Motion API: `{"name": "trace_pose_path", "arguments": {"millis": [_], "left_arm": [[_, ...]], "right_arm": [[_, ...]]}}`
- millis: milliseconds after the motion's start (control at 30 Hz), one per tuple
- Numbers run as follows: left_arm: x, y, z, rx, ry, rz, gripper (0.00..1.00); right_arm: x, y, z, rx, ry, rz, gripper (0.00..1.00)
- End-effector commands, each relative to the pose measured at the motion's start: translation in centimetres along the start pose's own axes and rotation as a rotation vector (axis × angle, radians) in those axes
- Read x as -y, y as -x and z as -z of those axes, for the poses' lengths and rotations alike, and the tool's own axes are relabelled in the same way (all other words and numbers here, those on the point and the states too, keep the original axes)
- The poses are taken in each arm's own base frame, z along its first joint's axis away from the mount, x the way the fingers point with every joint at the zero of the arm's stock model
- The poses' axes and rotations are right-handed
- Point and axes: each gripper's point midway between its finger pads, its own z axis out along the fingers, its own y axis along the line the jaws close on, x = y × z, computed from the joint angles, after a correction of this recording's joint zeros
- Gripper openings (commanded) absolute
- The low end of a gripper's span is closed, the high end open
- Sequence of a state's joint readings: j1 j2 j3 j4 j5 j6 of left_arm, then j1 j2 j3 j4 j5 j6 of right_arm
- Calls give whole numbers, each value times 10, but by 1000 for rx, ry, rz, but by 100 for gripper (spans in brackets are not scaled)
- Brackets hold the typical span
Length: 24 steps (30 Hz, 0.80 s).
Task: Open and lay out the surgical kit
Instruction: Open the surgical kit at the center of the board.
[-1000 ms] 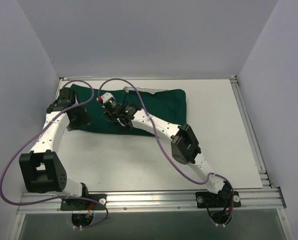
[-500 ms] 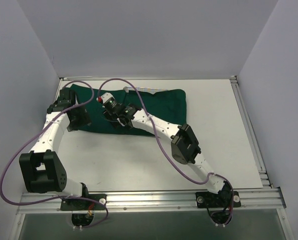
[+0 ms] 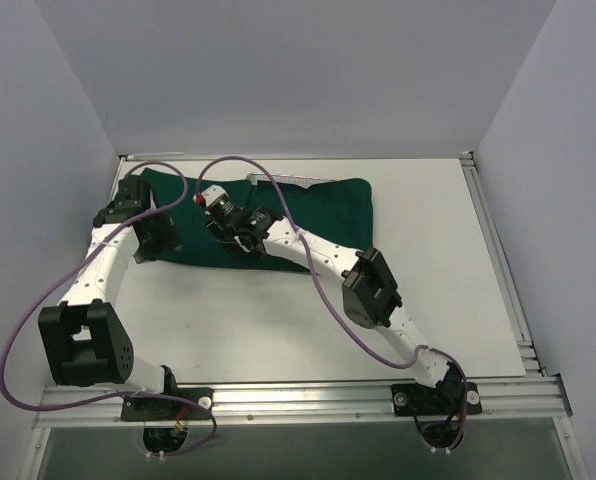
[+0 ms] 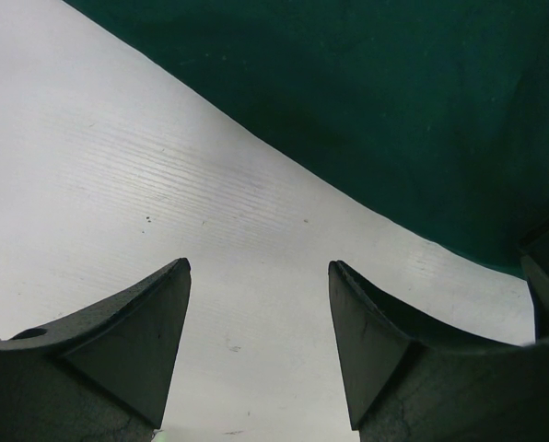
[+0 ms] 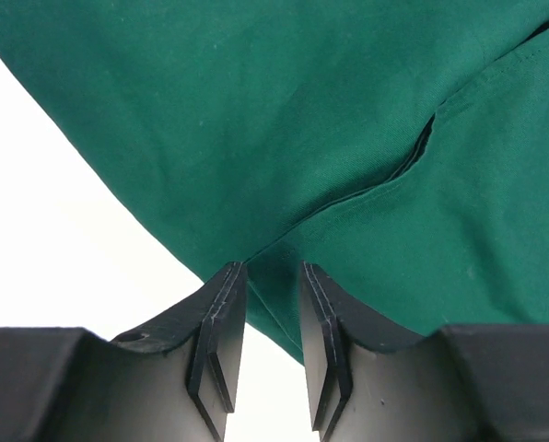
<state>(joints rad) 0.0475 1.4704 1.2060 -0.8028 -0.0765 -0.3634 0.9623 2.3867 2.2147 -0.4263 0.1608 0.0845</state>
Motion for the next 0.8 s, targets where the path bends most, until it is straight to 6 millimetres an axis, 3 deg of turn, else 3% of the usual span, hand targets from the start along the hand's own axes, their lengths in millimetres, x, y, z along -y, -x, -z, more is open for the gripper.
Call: {"name": "trace_pose_path", "arguments": {"millis": [0, 433, 567, 667, 767], "left_arm": [[2, 11, 4, 50, -22, 12, 70], [2, 11, 3, 48, -25, 15, 70], [1, 11, 2, 47, -23, 14, 70], [0, 11, 3, 49, -22, 16, 70], [0, 11, 2, 47, -22, 17, 70]], "right_arm": [[2, -5, -10, -12, -2, -3, 29], [1, -18, -19, -43, 3, 1, 29], [1, -16, -19, -35, 1, -3, 23], [4, -10, -16, -17, -10, -11, 8], [7, -2, -8, 1, -23, -17, 7]]}}
